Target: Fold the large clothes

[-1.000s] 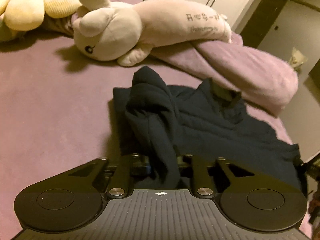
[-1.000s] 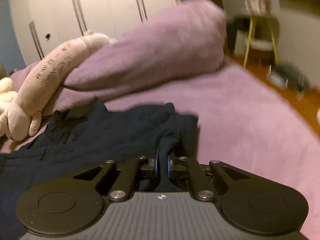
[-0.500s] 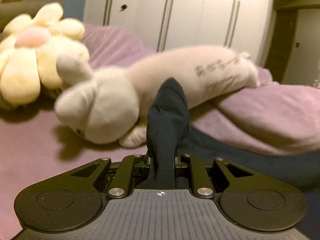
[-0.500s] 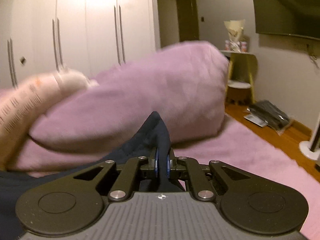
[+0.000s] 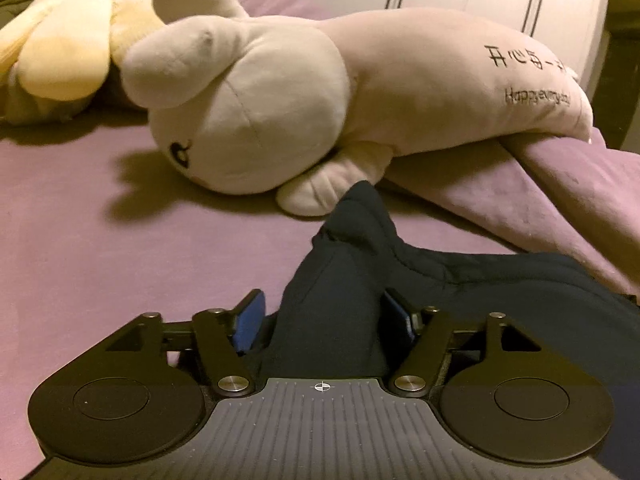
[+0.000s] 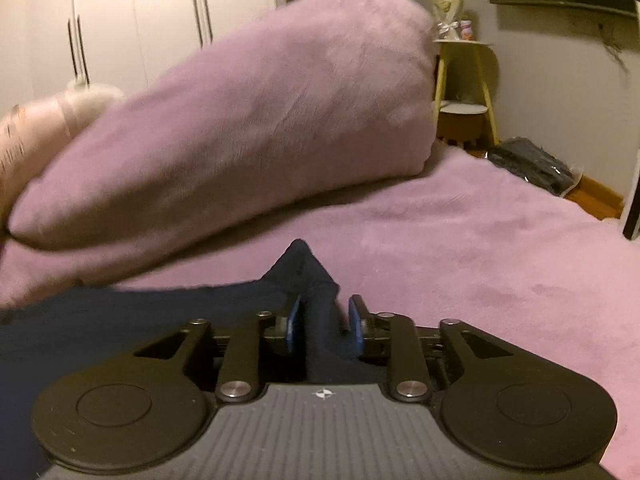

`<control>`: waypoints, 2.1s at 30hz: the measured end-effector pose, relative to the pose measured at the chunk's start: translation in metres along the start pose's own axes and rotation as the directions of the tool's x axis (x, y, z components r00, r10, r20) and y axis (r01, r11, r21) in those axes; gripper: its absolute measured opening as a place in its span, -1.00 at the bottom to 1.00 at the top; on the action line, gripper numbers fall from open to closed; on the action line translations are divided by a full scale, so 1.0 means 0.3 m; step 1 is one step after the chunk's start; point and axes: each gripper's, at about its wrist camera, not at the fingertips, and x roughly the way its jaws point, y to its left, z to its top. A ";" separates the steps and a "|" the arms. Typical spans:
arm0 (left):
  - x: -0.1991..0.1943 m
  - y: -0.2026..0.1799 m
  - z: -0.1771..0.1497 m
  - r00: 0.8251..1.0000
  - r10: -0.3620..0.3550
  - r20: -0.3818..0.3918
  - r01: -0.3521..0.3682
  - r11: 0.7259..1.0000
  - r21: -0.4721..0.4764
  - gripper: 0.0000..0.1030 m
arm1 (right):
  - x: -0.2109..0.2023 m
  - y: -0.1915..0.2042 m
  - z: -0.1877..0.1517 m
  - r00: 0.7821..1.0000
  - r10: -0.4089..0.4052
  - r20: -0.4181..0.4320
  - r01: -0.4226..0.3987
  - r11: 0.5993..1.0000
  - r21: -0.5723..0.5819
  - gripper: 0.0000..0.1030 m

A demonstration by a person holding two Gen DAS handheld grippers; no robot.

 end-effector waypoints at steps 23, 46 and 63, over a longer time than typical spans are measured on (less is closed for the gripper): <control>-0.087 -0.273 -0.129 0.992 -0.107 0.072 0.091 0.977 0.194 0.63 | -0.001 0.225 -0.130 0.886 0.452 -0.108 -0.451 0.892 0.034 -1.00; -0.597 0.428 -0.281 0.990 -0.097 -0.102 0.082 0.986 -0.142 0.75 | -0.676 -0.625 -0.354 0.927 0.348 -0.140 -0.262 0.868 0.422 0.30; -0.490 0.402 -0.310 0.916 -0.335 -0.223 0.193 0.851 -0.488 0.48 | -0.457 -0.601 -0.391 0.863 0.500 -0.076 -0.225 0.514 0.827 -0.18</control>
